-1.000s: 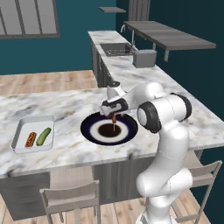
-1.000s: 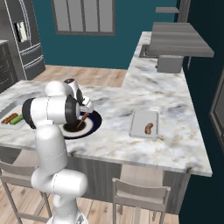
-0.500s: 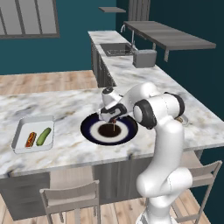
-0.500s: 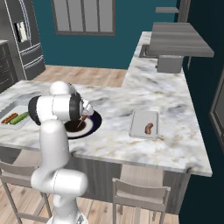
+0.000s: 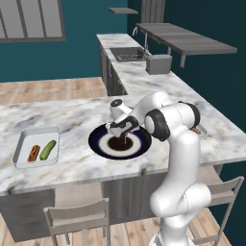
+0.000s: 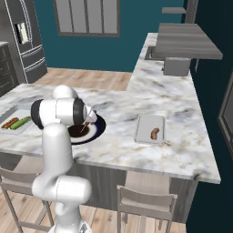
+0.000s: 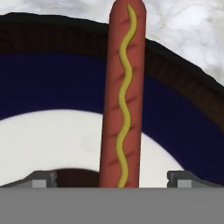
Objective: Place one cooked food and one vegetable from the large plate to each tupperware container.
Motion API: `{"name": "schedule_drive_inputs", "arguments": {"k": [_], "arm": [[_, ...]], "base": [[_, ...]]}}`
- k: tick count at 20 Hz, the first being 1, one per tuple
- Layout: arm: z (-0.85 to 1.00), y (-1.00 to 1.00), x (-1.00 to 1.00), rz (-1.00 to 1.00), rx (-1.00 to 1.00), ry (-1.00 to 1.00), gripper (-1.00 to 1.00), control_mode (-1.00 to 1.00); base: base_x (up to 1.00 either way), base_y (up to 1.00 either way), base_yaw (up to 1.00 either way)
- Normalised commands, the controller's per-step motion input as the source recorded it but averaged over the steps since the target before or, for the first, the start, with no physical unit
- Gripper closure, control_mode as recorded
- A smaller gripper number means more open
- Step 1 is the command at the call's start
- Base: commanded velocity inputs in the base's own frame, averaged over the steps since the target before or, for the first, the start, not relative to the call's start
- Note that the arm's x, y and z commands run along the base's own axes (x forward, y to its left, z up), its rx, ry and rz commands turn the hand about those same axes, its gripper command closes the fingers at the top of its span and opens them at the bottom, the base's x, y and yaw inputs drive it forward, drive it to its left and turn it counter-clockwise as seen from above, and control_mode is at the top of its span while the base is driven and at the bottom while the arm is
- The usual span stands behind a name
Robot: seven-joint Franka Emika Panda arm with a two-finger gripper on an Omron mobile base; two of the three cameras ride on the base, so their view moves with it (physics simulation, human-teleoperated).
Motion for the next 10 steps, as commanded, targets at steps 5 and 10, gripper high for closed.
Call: {"name": "schedule_drive_inputs", "arguments": {"k": [5, 10], "arm": [[-0.13, 0.00, 0.04, 0.00, 0.01, 0.00, -1.00, -1.00], [-0.09, 0.00, 0.00, 0.00, 0.00, 0.00, 1.00, -1.00]], "base": [[0.00, 0.00, 0.00], [0.00, 0.00, 0.00]]}}
